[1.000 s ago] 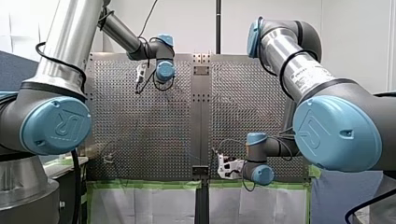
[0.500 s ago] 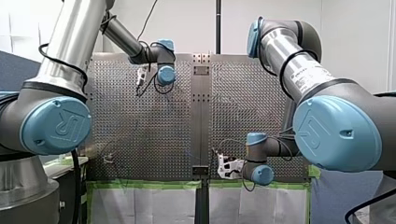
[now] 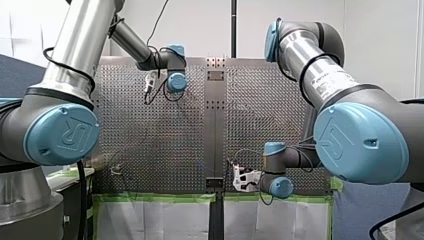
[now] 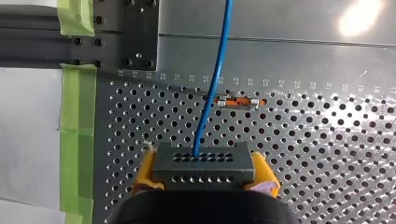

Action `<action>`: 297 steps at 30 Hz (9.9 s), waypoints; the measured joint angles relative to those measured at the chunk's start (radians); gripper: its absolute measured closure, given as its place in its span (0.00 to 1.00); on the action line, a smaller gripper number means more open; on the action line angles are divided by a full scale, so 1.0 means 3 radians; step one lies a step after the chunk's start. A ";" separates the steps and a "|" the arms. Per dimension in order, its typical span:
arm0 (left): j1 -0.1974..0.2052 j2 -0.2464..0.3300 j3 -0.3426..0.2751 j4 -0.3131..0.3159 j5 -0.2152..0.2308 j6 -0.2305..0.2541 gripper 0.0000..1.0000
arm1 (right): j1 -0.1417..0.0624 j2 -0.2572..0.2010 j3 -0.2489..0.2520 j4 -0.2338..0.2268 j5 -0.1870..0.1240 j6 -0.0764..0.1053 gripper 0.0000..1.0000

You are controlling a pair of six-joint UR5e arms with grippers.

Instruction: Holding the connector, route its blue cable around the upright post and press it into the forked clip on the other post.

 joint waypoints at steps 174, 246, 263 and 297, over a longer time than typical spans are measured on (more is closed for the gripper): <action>-0.0830 -0.1985 -0.0344 0.1284 0.0517 -0.1264 1.00 | -0.0230 -0.0004 -0.0328 0.0539 0.0016 0.0097 1.00; -0.0857 -0.1987 -0.0127 0.1223 0.0547 -0.1185 1.00 | -0.0614 0.0001 -0.0574 0.0618 0.0008 0.0123 1.00; -0.0886 -0.1984 -0.0058 0.1137 0.0590 -0.1241 1.00 | -0.0628 0.0002 -0.0600 0.0625 -0.0001 0.0121 1.00; -0.0790 -0.1988 0.0154 0.0965 0.0636 -0.1322 1.00 | -0.0666 0.0002 -0.0714 0.0713 -0.0005 0.0122 1.00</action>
